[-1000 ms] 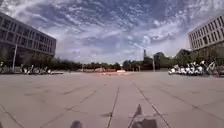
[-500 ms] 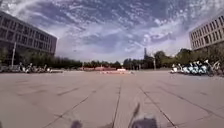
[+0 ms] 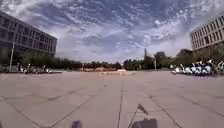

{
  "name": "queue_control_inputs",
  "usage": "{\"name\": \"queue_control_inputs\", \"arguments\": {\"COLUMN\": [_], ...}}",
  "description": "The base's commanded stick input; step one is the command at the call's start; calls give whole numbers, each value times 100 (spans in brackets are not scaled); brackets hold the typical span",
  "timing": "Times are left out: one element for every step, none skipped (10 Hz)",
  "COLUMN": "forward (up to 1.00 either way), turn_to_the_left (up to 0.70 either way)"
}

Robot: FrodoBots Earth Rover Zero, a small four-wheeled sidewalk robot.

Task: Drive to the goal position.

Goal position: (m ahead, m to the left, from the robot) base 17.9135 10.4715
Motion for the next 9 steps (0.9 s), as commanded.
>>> {"name": "queue_control_inputs", "arguments": {"forward": [70,70,70,70,70,70,70,70,70], "turn_to_the_left": [0,0,0,0,0,34,9,3,0]}}
